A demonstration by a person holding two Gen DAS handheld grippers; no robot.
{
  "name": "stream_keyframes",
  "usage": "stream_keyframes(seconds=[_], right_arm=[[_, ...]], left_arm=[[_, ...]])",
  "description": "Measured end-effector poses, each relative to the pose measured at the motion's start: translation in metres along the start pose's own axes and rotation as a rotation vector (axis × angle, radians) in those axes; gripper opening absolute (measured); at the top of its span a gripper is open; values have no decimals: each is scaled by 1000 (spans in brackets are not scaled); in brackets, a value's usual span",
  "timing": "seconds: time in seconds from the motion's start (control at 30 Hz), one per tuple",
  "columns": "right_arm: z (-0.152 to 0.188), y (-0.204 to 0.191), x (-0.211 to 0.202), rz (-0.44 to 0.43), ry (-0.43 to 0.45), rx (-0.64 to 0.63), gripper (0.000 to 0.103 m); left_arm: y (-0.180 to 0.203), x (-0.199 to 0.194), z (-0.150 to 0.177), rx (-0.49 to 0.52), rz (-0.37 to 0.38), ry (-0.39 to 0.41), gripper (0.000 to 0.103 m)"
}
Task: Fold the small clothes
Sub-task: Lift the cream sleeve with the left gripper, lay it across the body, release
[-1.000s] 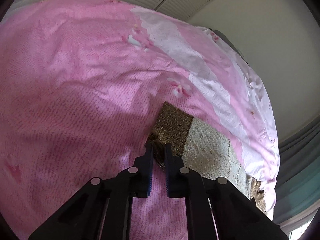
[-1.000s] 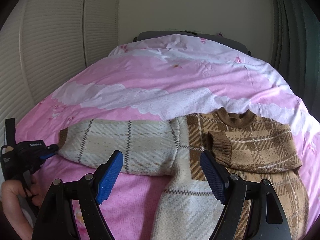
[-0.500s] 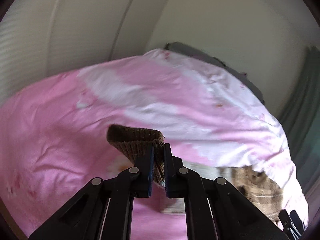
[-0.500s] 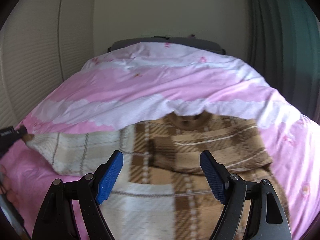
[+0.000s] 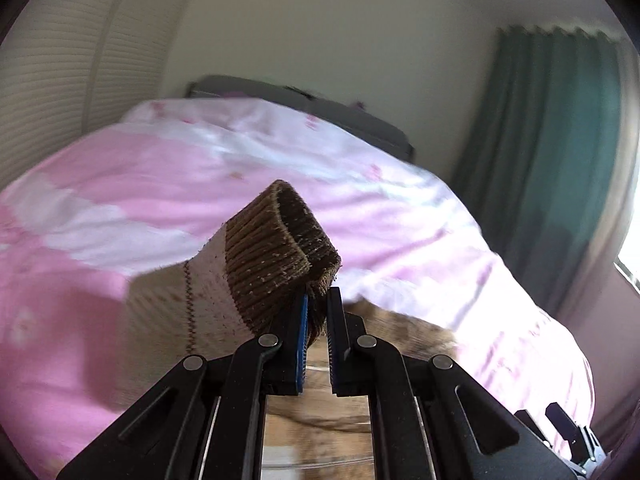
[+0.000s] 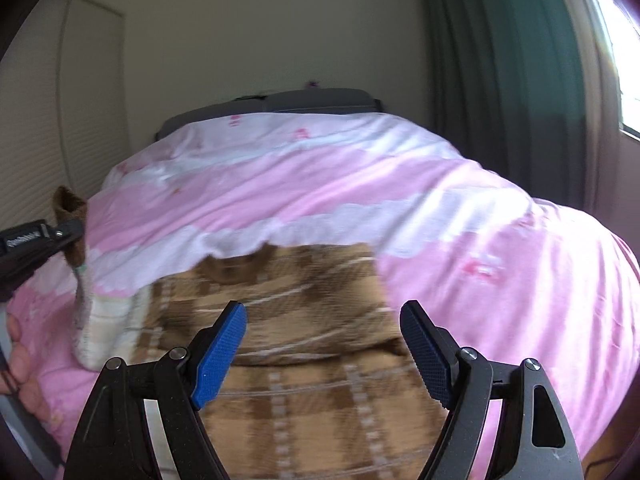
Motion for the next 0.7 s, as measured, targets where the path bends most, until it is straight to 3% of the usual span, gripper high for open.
stream_keyframes(seconds=[0.27, 0.47, 0.7], right_arm=[[-7, 78, 26, 74, -43, 80, 79], [5, 99, 49, 80, -103, 106, 79], [13, 102, 55, 86, -119, 98, 79]], left_arm=[[107, 77, 33, 124, 101, -102, 10], [138, 103, 66, 166, 110, -173, 10], [152, 123, 83, 196, 114, -208, 10]])
Point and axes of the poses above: each gripper's, at about its wrist camera, not at the fingertips, and x roughly the way its jaws point, y to its right, z to its underside, the point moved 4 cm from there along x, roughly the way its jaws point, and after that the axes turned 14 degrees about x, right-handed, at the moved point
